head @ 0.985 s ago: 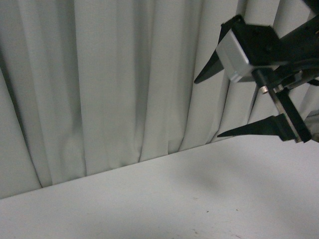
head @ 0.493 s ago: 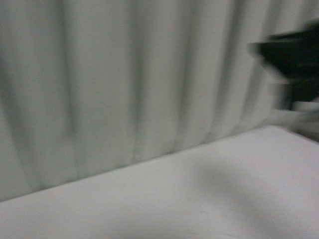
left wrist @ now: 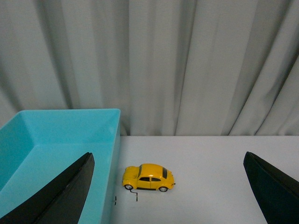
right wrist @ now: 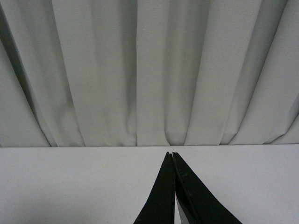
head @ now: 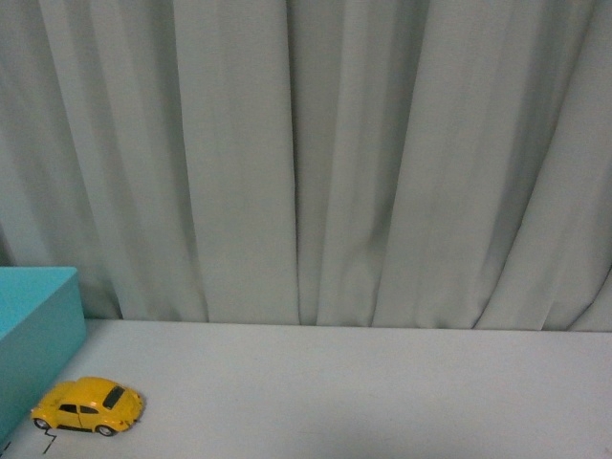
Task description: Wind up and store yellow beetle toy
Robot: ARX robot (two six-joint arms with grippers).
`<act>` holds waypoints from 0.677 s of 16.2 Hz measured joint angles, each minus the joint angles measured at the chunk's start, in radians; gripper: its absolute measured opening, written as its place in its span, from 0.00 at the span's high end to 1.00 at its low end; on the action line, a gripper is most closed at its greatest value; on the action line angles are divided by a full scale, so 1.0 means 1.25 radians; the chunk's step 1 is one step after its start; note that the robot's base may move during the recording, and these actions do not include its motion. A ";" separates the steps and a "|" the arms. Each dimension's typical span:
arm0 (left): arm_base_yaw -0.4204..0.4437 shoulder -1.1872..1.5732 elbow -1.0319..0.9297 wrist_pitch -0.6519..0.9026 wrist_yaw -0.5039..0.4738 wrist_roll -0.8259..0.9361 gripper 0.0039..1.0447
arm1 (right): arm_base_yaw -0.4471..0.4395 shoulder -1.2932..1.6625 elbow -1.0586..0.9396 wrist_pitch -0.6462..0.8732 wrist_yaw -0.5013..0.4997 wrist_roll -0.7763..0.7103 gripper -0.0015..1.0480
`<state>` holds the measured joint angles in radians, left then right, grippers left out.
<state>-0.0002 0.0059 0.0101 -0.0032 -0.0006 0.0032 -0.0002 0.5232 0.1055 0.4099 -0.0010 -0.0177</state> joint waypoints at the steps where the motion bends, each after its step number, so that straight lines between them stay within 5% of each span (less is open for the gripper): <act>1: 0.000 0.000 0.000 0.000 0.000 0.000 0.06 | 0.000 -0.008 -0.003 -0.004 0.000 0.000 0.98; 11: 0.000 0.000 0.000 0.000 0.000 0.000 0.06 | 0.000 -0.193 -0.076 -0.103 0.000 0.002 0.98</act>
<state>-0.0002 0.0059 0.0101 -0.0032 -0.0002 0.0029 -0.0002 0.2813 0.0101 0.2810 -0.0006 -0.0158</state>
